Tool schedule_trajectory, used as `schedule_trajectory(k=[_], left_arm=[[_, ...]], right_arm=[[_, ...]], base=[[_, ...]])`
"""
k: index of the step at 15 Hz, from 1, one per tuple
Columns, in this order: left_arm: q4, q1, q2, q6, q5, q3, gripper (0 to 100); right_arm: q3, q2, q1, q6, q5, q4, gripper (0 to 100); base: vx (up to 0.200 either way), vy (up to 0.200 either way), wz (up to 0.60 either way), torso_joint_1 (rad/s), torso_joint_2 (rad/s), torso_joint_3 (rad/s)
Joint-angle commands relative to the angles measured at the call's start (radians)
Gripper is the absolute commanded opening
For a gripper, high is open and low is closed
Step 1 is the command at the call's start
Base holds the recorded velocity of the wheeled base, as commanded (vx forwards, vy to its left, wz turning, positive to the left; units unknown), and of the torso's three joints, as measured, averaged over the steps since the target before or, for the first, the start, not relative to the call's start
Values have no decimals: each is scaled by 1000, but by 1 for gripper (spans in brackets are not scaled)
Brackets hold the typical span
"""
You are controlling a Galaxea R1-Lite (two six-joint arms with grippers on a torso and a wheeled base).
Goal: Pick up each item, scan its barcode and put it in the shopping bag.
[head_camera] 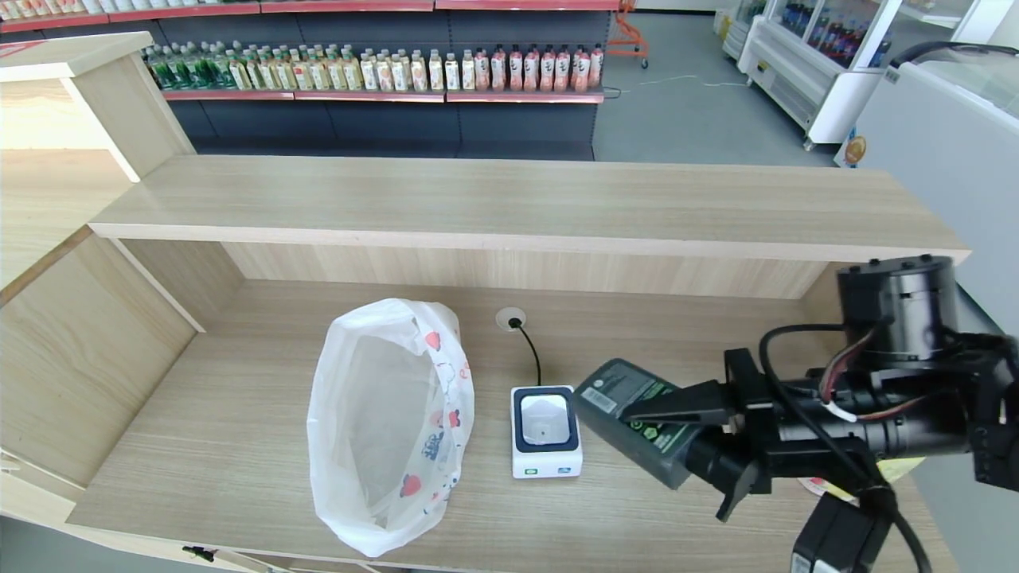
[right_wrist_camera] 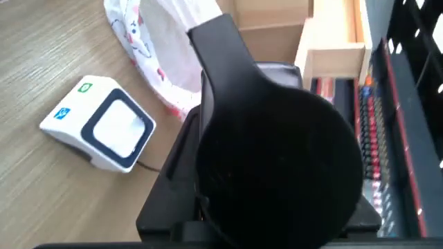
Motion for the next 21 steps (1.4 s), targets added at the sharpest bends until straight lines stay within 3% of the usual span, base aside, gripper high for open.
schedule_trajectory(k=[1, 3, 4, 5, 6, 7, 8, 11, 13, 21], left_arm=[[0, 0, 0, 0, 0, 0, 100], [0, 0, 0, 0, 0, 0, 100], [0, 0, 0, 0, 0, 0, 100], [0, 0, 0, 0, 0, 0, 100], [0, 0, 0, 0, 0, 1, 100], [0, 0, 0, 0, 0, 0, 100], [0, 0, 0, 0, 0, 0, 100], [0, 0, 0, 0, 0, 0, 100], [0, 0, 0, 0, 0, 0, 100], [0, 0, 0, 0, 0, 0, 100]], right_arm=[[91, -239, -115, 360, -88, 27, 0], [99, -281, -132, 587, -96, 27, 0], [96, -329, -216, 880, -142, 30, 0], [102, -350, -258, 1064, -189, 33, 0], [120, -369, -281, 1277, -234, 34, 0], [163, -398, -290, 1659, -277, 33, 0], [198, -423, -287, 1891, -300, 33, 0], [228, -429, -236, 2400, -329, 25, 0], [221, -420, -196, 2551, -327, 25, 0], [211, -374, -149, 2609, -335, 27, 0]], base=[[0, 0, 0, 0, 0, 0], [0, 0, 0, 0, 0, 0], [0, 0, 0, 0, 0, 0], [0, 0, 0, 0, 0, 0], [0, 0, 0, 0, 0, 0], [0, 0, 0, 0, 0, 0], [0, 0, 0, 0, 0, 0], [0, 0, 0, 0, 0, 0], [0, 0, 0, 0, 0, 0], [0, 0, 0, 0, 0, 0]])
